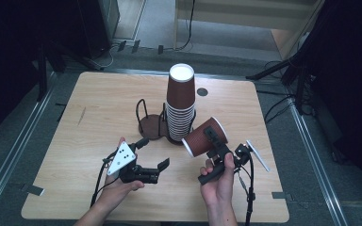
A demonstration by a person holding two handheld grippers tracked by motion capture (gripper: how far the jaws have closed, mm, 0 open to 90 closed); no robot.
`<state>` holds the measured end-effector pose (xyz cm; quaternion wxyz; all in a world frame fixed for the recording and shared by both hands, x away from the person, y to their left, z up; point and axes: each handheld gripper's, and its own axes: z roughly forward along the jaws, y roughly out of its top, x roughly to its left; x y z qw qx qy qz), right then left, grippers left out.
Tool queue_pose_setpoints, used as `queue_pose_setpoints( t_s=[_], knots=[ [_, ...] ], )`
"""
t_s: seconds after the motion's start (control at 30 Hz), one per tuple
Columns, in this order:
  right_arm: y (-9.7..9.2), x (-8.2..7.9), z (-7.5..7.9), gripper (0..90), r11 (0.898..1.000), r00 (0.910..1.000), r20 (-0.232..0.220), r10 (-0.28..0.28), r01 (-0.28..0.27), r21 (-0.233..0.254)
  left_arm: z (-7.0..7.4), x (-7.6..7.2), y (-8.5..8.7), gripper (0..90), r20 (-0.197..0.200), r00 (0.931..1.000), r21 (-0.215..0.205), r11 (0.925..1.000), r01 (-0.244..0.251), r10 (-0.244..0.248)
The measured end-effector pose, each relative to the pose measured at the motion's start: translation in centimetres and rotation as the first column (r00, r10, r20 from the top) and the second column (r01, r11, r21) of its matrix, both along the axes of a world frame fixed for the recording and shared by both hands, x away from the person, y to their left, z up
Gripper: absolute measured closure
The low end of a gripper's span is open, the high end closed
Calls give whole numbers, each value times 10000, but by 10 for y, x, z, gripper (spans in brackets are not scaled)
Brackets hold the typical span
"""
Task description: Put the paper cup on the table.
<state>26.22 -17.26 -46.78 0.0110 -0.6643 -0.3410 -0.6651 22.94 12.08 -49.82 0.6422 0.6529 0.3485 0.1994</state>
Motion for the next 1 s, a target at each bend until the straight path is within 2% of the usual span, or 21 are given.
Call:
queue_pose_setpoints(
  t_s=[0.23,0.4,0.53,0.67,0.8,0.97,1.0],
  knots=[
    [-5,4,6,93,9937,9994,290,-199,230,-1093,-3,1,6,0,-78,9998,95,9998,-170,171],
    [-5,6,9,93,9767,9975,511,-478,574,-2070,-5,3,10,0,-148,9995,116,9995,-292,293],
    [-6,10,8,93,9623,9956,636,-692,835,-2589,-8,3,14,0,-219,9986,261,9985,-482,488],
    [-6,13,8,93,9358,9908,911,-1003,1250,-3296,-12,5,19,0,-325,9973,405,9971,-640,653],
    [-6,17,8,93,9165,9874,1136,-1100,1450,-3729,-16,6,25,0,-433,9957,464,9957,-805,825],
    [-5,22,8,93,8630,9829,1434,-1159,1711,-4753,-20,7,33,0,-464,9928,565,9926,-1073,1100],
    [-5,23,8,93,8558,9821,1481,-1163,1748,-4868,-21,7,36,0,-478,9920,577,9918,-1142,1170]
  ],
)
